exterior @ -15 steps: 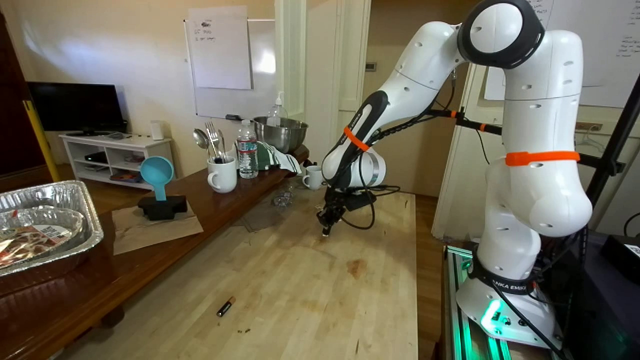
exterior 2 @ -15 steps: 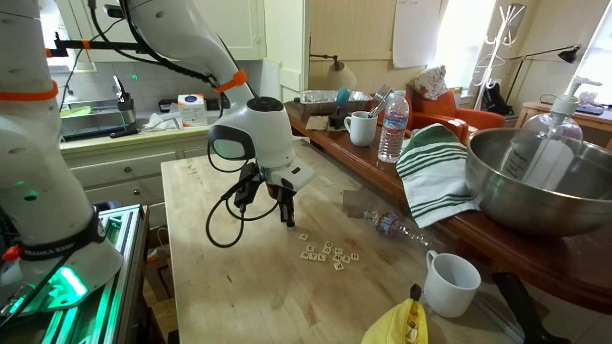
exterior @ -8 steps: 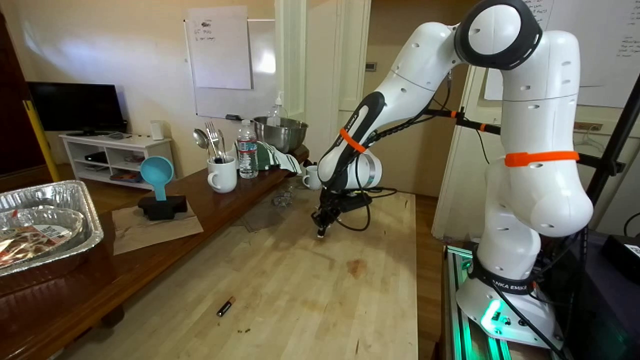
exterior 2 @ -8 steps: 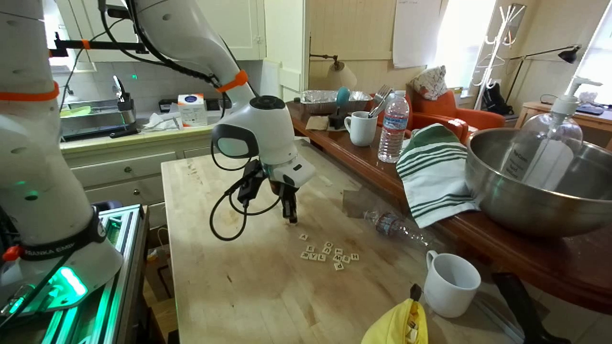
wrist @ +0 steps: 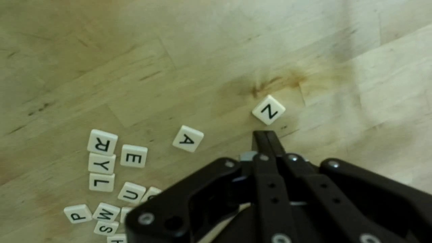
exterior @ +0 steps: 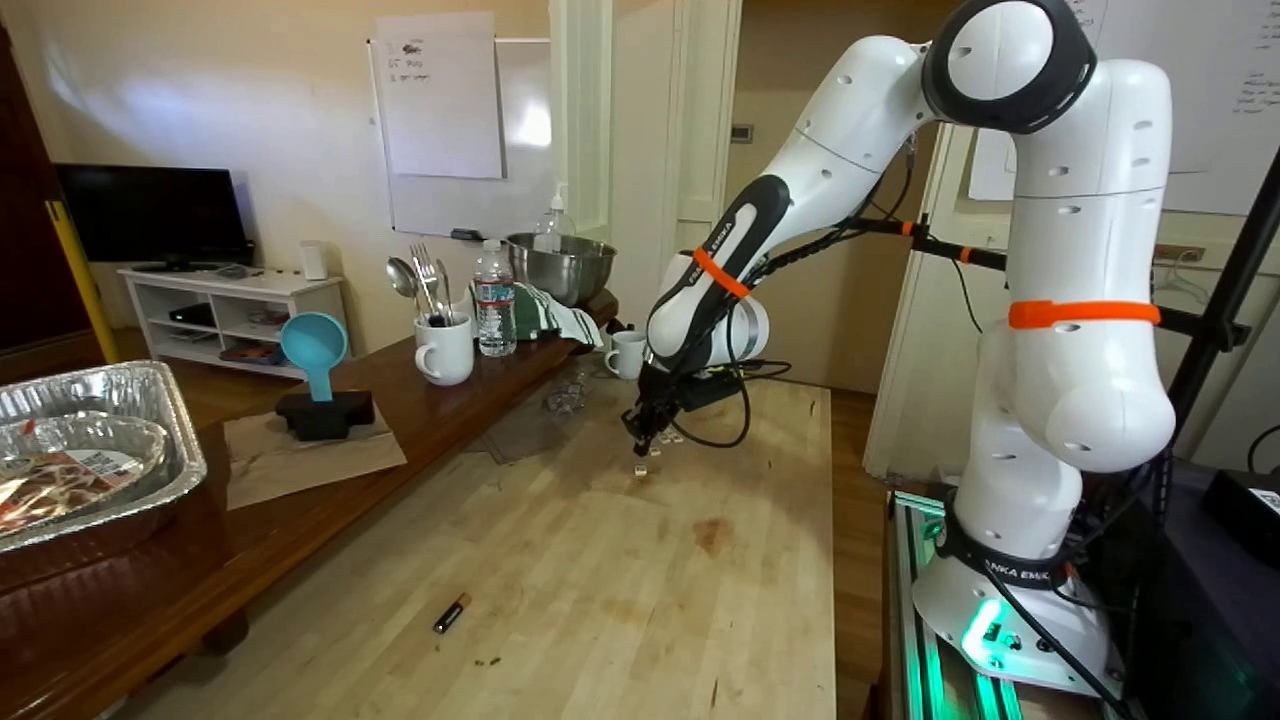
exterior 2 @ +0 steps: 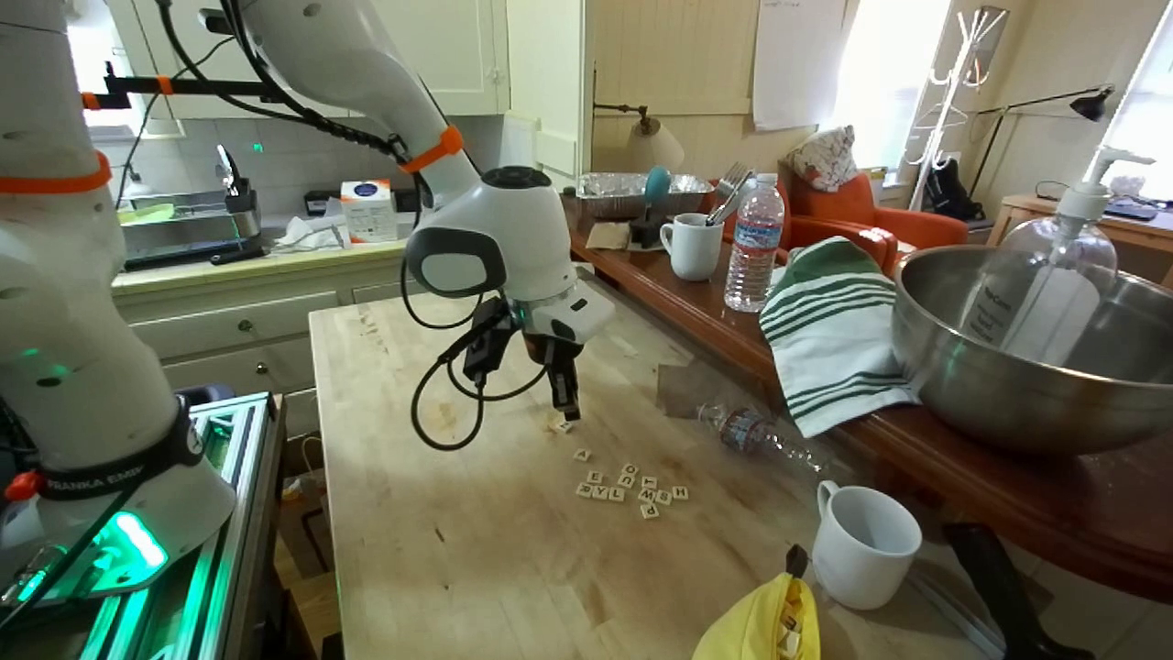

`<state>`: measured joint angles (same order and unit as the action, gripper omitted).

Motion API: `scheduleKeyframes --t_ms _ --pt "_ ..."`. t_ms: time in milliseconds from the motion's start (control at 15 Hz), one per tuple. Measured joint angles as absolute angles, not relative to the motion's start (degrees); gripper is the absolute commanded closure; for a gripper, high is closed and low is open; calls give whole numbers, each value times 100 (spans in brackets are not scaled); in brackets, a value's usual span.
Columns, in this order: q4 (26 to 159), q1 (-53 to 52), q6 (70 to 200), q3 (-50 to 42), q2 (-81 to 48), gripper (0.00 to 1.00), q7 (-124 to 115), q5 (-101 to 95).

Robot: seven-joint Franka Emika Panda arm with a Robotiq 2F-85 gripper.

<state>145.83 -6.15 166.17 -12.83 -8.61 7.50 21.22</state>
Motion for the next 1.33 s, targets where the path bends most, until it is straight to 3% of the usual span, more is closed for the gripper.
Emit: scheduleKeyframes --t_ms 1333 --pt "14248 283 15916 -1470 -804 100 3355 1698"
